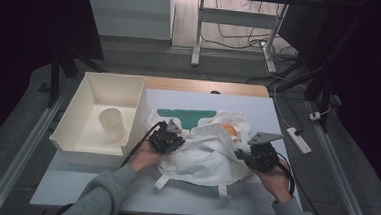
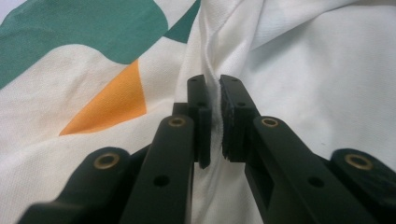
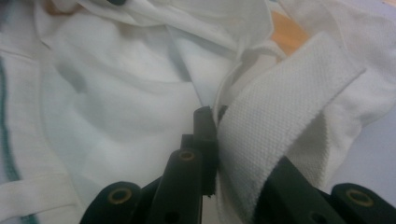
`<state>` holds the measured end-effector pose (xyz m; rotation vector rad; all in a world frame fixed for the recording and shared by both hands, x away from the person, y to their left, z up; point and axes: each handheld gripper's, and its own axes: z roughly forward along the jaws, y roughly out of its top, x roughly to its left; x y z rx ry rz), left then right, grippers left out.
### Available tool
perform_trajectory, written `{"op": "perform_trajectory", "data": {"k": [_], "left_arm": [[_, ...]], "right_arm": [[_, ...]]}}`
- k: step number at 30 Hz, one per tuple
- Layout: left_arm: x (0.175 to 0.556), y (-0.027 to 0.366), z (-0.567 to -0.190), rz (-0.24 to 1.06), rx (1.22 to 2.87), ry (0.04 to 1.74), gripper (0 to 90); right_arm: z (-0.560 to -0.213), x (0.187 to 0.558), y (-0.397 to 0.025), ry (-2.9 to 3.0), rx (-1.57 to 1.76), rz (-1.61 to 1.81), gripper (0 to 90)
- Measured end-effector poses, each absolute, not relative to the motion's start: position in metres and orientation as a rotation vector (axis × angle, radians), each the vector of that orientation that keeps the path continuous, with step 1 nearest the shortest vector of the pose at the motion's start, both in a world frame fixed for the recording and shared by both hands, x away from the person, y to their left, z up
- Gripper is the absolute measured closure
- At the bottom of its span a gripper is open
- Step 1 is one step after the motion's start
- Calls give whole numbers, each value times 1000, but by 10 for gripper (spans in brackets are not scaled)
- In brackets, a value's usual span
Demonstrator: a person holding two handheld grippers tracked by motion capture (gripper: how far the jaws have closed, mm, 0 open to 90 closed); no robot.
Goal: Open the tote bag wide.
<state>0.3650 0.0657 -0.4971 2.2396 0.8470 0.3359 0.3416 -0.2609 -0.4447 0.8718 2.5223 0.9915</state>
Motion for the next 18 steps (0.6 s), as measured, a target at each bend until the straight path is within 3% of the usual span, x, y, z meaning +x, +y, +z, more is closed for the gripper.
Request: {"op": "perform_trajectory", "data": {"k": [10, 18], "left_arm": [[344, 80, -476, 253, 2130, 786, 851], [350, 74, -473, 257, 2120, 793, 851]], "right_arm": [[-389, 319, -282, 2415, 822, 1148, 865], [-410, 344, -309, 2338, 986, 1104, 865]]}}
